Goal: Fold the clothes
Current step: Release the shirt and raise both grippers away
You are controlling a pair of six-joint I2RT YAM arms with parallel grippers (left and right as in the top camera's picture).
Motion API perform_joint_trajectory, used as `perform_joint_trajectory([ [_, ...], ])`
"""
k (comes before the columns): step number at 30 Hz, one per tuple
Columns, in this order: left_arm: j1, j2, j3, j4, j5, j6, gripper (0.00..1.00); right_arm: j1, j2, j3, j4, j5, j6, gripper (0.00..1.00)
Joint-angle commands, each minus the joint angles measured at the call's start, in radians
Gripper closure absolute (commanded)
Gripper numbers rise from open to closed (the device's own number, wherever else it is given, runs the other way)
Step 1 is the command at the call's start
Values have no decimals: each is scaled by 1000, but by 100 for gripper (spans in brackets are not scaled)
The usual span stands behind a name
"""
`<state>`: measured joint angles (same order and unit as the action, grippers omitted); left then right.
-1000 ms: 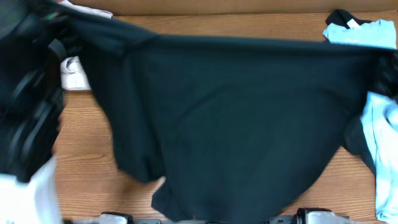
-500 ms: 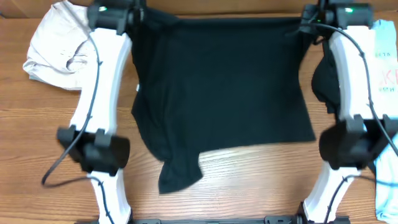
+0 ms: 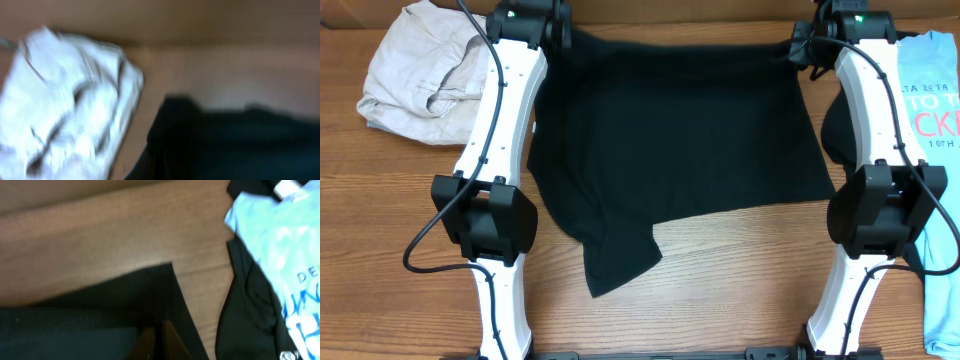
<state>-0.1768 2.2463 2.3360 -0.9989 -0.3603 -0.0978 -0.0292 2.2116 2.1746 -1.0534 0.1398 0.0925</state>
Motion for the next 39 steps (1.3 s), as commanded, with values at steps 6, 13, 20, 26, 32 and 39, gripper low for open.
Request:
perform_joint_trajectory([
  [6,-8,-16,9,-296,207,-49,96,-72,-10,-11,-82,-86,-68,96],
  [13,-8,-2,3,-395,224,-48,94,-92,-6,-104,-71,-98,-95,93],
  [20,-9,49,2,-446,250,-48,92,-92,10,-210,-29,-98,-98,91],
  [26,-9,95,2,-528,284,-48,83,-97,11,-237,-33,-98,-98,70],
  [32,9,109,2,-576,283,-55,4,-97,6,-229,-69,-116,-98,20],
  [39,74,100,129,-652,356,-105,0,-107,-105,-150,-160,-223,-97,12],
])
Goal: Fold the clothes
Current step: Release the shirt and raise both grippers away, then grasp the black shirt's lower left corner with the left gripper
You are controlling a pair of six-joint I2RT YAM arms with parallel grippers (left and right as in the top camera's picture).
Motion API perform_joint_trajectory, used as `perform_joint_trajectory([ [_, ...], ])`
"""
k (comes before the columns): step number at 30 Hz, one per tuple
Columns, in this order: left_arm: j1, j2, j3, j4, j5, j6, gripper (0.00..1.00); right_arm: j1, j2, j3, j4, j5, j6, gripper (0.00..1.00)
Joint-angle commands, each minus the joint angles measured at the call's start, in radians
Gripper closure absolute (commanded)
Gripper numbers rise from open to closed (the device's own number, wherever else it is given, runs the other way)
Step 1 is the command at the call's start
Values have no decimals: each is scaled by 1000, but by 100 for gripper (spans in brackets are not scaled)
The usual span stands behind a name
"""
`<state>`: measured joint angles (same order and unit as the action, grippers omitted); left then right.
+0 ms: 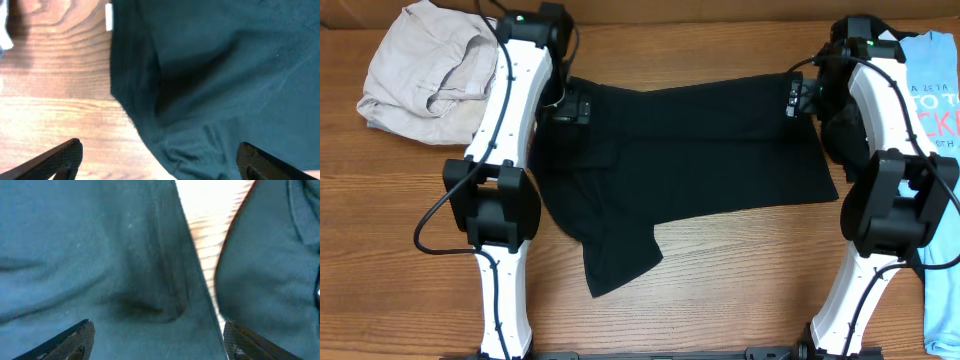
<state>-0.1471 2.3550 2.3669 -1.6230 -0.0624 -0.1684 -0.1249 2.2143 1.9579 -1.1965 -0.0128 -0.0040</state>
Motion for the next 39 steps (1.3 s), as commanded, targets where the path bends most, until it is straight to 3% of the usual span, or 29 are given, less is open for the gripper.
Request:
perform_joint_trajectory([
  [1,53,-14,133,-46,68,-35,0,-14,-136,79,-34,-86,0,11],
  [7,69,-133,264,-67,115,-31,0,-23,-373,105,-146,-131,20,9],
  [17,6,-429,193,-67,108,-53,0,-22,-655,99,-350,-37,227,9],
  [19,-27,-493,96,-67,64,-87,0,-22,-697,66,-354,-33,268,0],
  [25,-145,-610,-286,-52,-83,-241,0,-23,-814,-156,-283,-32,328,0],
  [31,-293,-661,-678,109,-38,-266,0,-22,-845,-382,-161,-34,354,0],
  [39,-481,-662,-1037,295,55,-266,1,-23,-843,-482,-53,-33,337,0],
])
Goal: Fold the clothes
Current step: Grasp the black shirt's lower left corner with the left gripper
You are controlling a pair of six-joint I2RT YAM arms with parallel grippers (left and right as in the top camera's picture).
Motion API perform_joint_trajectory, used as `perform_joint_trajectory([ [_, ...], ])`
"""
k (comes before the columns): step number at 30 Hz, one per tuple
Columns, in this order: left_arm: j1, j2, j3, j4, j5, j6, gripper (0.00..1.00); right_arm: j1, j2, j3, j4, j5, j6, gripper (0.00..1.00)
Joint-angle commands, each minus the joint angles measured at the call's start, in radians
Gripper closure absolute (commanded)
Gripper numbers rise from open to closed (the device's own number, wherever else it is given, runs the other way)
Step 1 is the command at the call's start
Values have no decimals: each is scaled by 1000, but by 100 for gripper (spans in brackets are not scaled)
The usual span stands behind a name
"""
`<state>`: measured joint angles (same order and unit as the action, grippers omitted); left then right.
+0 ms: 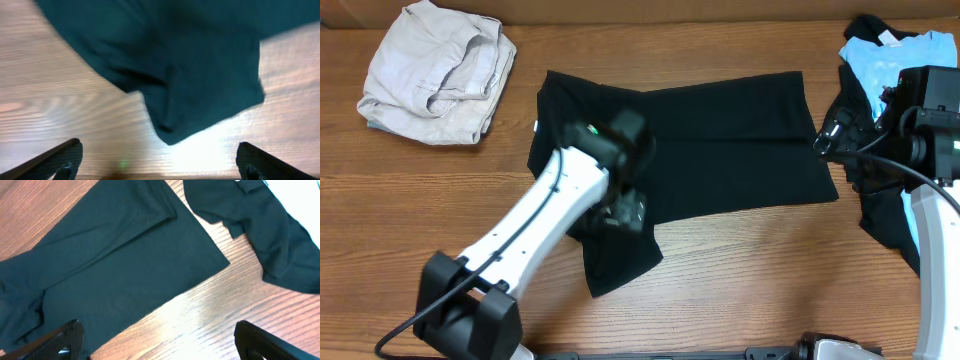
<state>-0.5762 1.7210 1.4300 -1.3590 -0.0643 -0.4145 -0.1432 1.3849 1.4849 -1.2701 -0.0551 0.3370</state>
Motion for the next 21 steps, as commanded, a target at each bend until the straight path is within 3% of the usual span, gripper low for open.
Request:
perform_joint_trajectory([
  [1,-76,-28,-142,56,69,-20,1,-4,-14,-10,29,9,-12,0],
  [7,-184,-28,-338,244,180,-5,1,-4,-14,-10,42,10,-31,0],
  [15,-196,-28,-495,463,219,-5,5,-4,-14,-10,42,9,-31,0],
  [21,-196,-28,-551,481,218,-30,12,-4,-14,-13,42,9,-31,1],
])
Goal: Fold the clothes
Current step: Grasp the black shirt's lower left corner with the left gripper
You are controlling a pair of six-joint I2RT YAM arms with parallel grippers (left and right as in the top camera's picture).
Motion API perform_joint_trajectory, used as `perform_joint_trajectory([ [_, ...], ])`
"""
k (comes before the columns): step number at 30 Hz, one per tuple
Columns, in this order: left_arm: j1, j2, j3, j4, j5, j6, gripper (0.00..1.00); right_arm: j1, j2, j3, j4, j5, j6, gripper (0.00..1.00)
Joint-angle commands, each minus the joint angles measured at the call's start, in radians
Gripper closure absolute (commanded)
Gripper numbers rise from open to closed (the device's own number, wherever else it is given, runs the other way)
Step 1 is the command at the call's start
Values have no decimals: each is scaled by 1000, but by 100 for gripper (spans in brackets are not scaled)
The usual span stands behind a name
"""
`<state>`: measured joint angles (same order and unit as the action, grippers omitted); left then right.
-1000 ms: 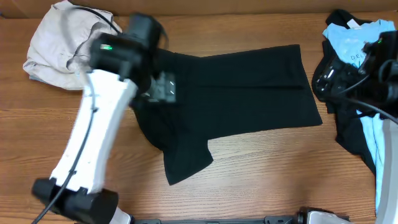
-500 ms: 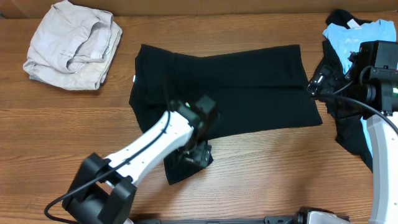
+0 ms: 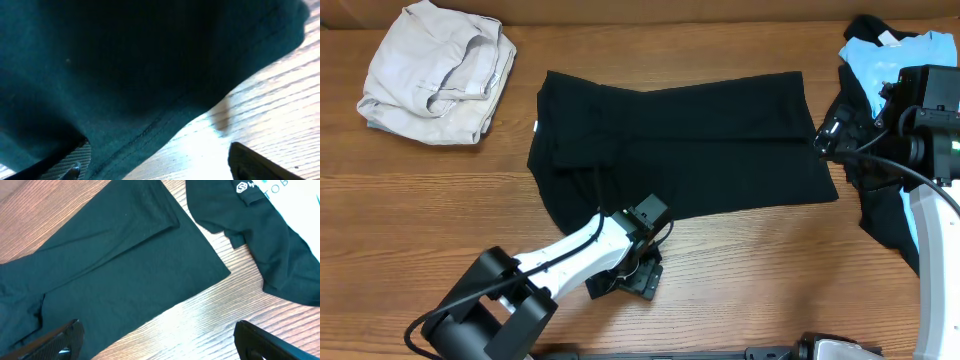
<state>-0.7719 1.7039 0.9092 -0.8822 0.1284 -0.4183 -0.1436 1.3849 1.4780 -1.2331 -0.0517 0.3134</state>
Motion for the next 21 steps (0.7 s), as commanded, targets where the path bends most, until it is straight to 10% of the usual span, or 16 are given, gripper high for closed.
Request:
perform_joint_trajectory([
  [1,0,-11,-31,4,23,-31,15,-3,-14,-6,5,6,-6,1],
  [12,0,-11,-30,-14,-5,-46,96,-3,-1,-6,7,9,-6,10],
  [21,124,-11,84,-156,-12,-27,96,-3,105,-62,27,25,7,18],
])
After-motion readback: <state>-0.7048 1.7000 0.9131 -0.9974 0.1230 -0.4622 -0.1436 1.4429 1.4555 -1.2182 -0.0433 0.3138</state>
